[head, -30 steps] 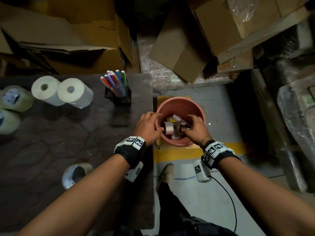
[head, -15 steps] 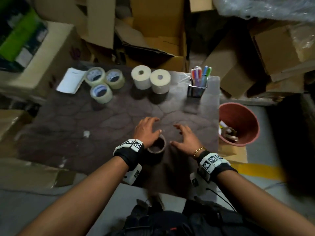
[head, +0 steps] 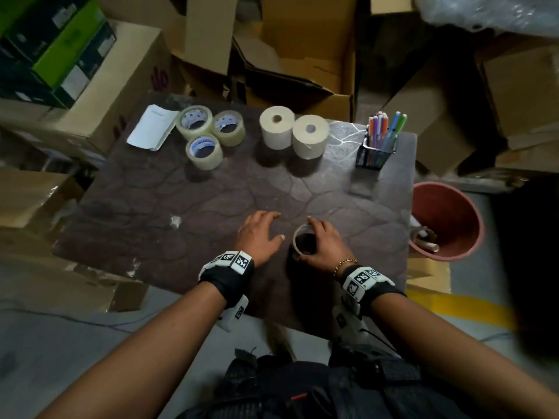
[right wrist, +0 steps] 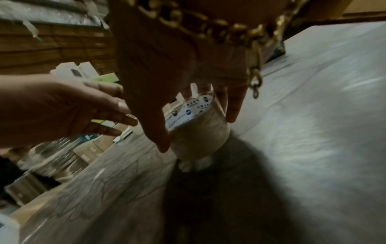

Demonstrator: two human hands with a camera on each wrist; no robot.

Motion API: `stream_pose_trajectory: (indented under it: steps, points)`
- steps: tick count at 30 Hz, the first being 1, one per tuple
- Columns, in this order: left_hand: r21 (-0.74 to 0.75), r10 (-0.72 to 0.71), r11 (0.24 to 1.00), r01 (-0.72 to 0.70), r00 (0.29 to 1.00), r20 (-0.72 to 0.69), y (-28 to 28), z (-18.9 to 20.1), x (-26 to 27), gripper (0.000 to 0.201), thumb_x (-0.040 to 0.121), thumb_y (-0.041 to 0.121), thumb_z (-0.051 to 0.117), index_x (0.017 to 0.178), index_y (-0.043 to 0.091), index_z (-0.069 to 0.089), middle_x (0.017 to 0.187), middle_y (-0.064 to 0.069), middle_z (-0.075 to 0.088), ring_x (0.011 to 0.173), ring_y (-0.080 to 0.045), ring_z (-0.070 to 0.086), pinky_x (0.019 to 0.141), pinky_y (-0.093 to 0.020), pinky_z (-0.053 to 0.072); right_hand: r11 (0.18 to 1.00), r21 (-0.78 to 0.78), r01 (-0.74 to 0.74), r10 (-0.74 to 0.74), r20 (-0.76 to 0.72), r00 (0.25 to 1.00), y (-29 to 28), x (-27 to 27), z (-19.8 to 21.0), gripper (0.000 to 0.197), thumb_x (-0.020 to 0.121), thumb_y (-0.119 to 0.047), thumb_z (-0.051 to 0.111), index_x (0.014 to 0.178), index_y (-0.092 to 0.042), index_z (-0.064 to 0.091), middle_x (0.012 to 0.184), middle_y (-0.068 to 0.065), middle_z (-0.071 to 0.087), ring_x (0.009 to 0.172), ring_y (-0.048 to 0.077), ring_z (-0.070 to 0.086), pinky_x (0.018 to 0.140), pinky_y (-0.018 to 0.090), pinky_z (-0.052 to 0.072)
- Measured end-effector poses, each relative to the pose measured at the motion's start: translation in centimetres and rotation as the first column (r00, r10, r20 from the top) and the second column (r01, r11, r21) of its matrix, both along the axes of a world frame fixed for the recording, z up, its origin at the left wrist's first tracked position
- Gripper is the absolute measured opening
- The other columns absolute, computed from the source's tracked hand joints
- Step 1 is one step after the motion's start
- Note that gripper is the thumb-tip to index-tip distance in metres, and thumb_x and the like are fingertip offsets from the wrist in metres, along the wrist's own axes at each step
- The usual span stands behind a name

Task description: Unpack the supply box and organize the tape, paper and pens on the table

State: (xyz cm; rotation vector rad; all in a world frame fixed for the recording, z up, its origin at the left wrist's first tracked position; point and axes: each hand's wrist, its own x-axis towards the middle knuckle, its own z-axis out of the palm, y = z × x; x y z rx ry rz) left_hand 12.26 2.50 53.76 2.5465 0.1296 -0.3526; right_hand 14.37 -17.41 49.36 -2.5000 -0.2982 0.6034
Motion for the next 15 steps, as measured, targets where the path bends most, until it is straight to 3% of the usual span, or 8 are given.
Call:
stream_pose_trajectory:
  steps: [8, 11, 15]
  points:
    - [0.011, -0.236, 0.972, 0.236, 0.972, -0.008, -15.3, -0.3, 6.1, 0.069, 0.085, 0.040, 0.062, 0.146, 0.027, 0.034, 0.150, -0.002, 0.034, 0.136, -0.026, 0.033, 0.110, -0.041, 0.031, 0.938, 0.006, 0.346, -0.346, 0.039, 0.937, -17.0, 2.5, 1.3, 0.102, 0.068, -0.044, 0.081, 0.149, -0.014, 0.027, 0.147, 0.010, 0.036, 0.137, 0.027, 0.036, 0.113, 0.034, 0.031]
    - [0.007, -0.336, 0.942, 0.336, 0.942, -0.022, -21.6, -0.7, 7.7, 0.072, 0.086, 0.042, 0.061, 0.148, 0.029, 0.028, 0.155, -0.001, 0.027, 0.140, -0.025, 0.028, 0.113, -0.041, 0.028, 0.877, 0.014, 0.481, -0.481, 0.024, 0.876, -24.2, 3.8, 0.8, 0.102, 0.066, -0.046, 0.082, 0.148, -0.015, 0.030, 0.147, 0.010, 0.037, 0.136, 0.029, 0.039, 0.112, 0.040, 0.034]
    - [0.038, -0.435, 0.898, 0.437, 0.899, -0.051, -27.7, -1.5, 8.9, 0.075, 0.085, 0.045, 0.060, 0.149, 0.030, 0.025, 0.157, -0.002, 0.023, 0.142, -0.025, 0.026, 0.114, -0.041, 0.027, 0.818, -0.030, 0.575, -0.575, -0.007, 0.818, -31.4, 6.5, -1.1, 0.103, 0.064, -0.042, 0.085, 0.148, -0.014, 0.031, 0.145, 0.012, 0.038, 0.132, 0.031, 0.043, 0.111, 0.036, 0.035]
